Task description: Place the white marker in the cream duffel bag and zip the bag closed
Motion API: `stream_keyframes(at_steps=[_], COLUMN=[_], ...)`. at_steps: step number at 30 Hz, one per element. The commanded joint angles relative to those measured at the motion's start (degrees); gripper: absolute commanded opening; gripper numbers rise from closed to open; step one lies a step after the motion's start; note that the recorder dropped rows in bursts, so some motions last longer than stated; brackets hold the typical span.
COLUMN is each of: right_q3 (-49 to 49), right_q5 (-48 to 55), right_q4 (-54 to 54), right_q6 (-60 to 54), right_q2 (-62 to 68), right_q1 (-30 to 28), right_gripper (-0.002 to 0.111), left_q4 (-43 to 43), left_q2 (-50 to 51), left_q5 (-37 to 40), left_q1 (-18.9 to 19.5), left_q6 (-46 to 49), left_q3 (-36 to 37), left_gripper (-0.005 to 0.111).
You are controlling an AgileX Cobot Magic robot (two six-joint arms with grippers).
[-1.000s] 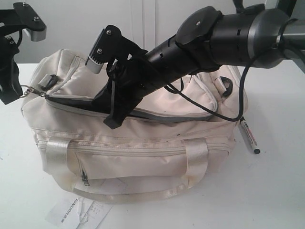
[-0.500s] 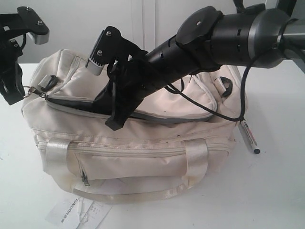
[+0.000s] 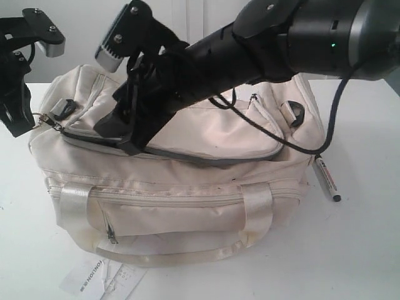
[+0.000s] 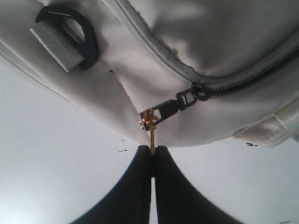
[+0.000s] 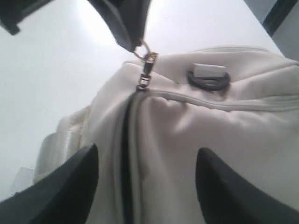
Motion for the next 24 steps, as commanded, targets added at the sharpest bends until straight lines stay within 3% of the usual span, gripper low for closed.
stream_keyframes(at_steps=[1, 15, 21, 24], right_q3=[-0.17, -2.16, -2.29, -2.29], right_q5=[-4.11, -11.45, -12.29, -12.51], right_q4=[0.55, 0.29, 0.29, 0.29], right_q6=[0.09, 0.09, 0.09, 0.09], right_q2=[2.27, 7.57, 9.02, 9.0], right_q1=[3.51, 5.88, 5.88, 5.88], right_gripper=[0.058, 0.057, 0.043, 0.022], left_q4=[-0.81, -1.54, -1.7, -1.7], left_q2=[-0.62, -0.62, -0.62, -0.62], left_q5=[0.62, 0.73, 0.73, 0.73], left_q1=[0.27, 0.27, 0.27, 0.27], left_q6=[-0.58, -0.48, -0.48, -0.48], left_q3=[0.08, 0.08, 0.08, 0.08], left_gripper=[0.0, 0.0, 0.0, 0.0])
